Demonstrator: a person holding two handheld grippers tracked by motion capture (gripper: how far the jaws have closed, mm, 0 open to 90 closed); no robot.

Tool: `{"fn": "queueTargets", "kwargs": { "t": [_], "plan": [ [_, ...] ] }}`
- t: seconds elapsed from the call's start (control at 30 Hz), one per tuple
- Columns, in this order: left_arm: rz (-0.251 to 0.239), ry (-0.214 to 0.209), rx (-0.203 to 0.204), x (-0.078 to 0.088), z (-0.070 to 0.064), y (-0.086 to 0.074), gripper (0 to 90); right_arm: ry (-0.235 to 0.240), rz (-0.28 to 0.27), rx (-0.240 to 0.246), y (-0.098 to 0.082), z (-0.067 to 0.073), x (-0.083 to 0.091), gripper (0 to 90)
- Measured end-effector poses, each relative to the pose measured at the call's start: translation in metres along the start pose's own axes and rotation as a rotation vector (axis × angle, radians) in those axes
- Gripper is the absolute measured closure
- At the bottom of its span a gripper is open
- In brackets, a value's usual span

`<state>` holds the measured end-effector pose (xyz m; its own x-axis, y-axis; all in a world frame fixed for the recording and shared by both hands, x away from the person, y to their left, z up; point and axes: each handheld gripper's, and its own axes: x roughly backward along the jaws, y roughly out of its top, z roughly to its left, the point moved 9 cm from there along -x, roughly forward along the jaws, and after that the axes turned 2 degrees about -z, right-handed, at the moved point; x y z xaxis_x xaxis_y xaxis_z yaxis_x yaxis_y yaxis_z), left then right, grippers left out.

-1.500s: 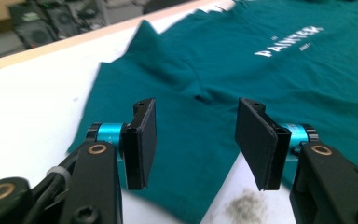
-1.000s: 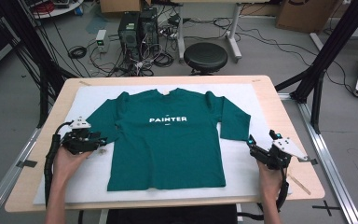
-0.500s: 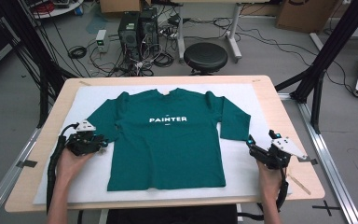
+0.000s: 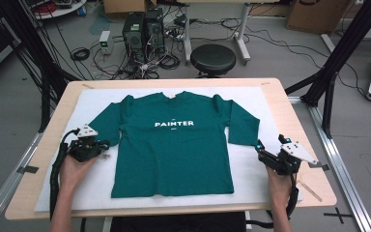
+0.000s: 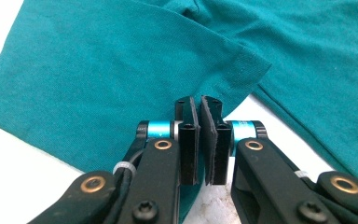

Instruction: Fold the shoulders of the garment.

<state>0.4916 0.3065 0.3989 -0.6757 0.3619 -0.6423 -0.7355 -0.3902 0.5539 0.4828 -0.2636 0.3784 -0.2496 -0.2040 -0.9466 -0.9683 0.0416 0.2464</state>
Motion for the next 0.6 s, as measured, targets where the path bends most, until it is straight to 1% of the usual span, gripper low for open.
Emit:
{"fn": "queueTargets", "kwargs": {
  "t": [0.07, 0.17, 0.27, 0.3, 0.33, 0.4, 0.43, 0.47, 0.5, 0.6],
  "plan": [
    [-0.009, -0.009, 0.016, 0.001, 0.001, 0.0, 85.3, 0.0, 0.001, 0.001, 0.0, 0.0, 0.0, 18.8],
    [-0.045, -0.031, 0.051, 0.003, 0.001, 0.003, 85.4, -0.001, 0.001, 0.006, 0.0, 0.0, 0.0, 18.8],
    [-0.102, -0.058, 0.076, 0.009, -0.002, 0.01, 85.4, -0.002, 0.003, 0.008, 0.0, 0.0, 0.0, 18.8],
    [-0.145, -0.081, 0.084, 0.014, -0.006, 0.017, 85.5, -0.004, 0.001, 0.008, 0.0, 0.0, 0.0, 18.8],
    [-0.145, -0.081, 0.084, 0.014, -0.006, 0.017, 85.5, -0.004, 0.001, 0.008, 0.0, 0.0, 0.0, 18.8],
    [-0.183, -0.101, 0.1, 0.02, -0.009, 0.023, 85.5, -0.004, 0.001, 0.007, 0.0, 0.001, 0.0, 18.8],
    [-0.207, -0.112, 0.107, 0.025, -0.011, 0.029, 85.6, -0.007, -0.001, 0.013, 0.0, 0.0, 0.0, 18.8],
    [-0.207, -0.112, 0.107, 0.025, -0.011, 0.029, 85.6, -0.007, -0.001, 0.013, 0.0, 0.0, 0.0, 18.8],
    [-0.219, -0.116, 0.107, 0.028, -0.014, 0.033, 85.6, -0.006, 0.002, 0.013, 0.0, 0.001, 0.0, 18.8],
    [-0.233, -0.112, 0.098, 0.03, -0.019, 0.041, 85.6, -0.01, 0.003, 0.022, 0.0, 0.001, 0.0, 18.8]
  ]
}}
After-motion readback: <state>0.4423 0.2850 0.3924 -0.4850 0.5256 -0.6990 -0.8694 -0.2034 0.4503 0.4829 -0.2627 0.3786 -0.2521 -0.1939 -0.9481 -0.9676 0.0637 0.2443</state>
